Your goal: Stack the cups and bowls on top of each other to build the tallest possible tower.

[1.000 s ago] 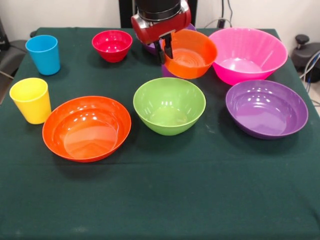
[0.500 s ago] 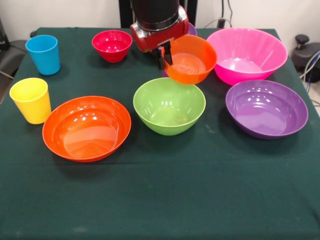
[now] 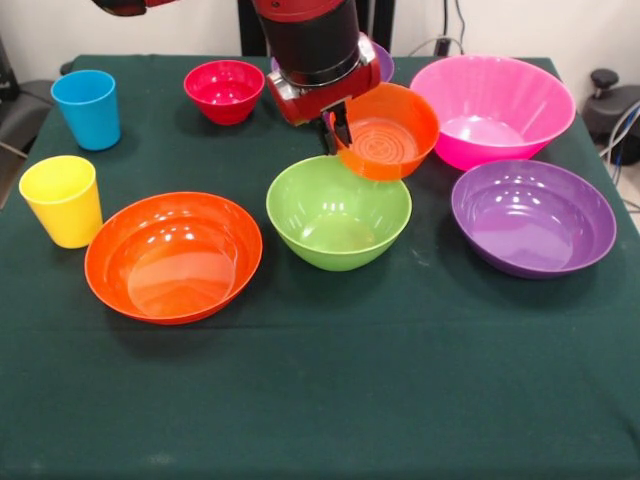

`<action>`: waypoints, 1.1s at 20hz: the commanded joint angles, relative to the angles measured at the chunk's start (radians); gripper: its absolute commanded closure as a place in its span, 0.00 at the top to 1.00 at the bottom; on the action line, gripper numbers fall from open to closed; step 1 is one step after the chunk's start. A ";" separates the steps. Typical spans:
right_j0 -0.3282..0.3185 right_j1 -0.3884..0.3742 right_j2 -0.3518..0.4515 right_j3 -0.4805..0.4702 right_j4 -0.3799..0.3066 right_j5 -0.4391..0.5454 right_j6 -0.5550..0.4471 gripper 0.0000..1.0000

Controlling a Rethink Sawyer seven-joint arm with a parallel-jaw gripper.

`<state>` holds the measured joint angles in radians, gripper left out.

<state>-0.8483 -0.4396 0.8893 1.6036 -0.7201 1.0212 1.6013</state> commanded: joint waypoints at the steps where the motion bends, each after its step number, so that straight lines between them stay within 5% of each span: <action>1: 0.023 0.002 -0.037 -0.053 -0.026 0.161 -0.352 0.00; 13: 0.006 -0.043 -0.001 -0.039 -0.005 0.237 -0.339 0.00; 22: -0.014 -0.019 -0.008 -0.006 -0.021 0.196 -0.321 0.00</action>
<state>-0.8627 -0.4699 0.8894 1.6039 -0.7166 1.1770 1.6007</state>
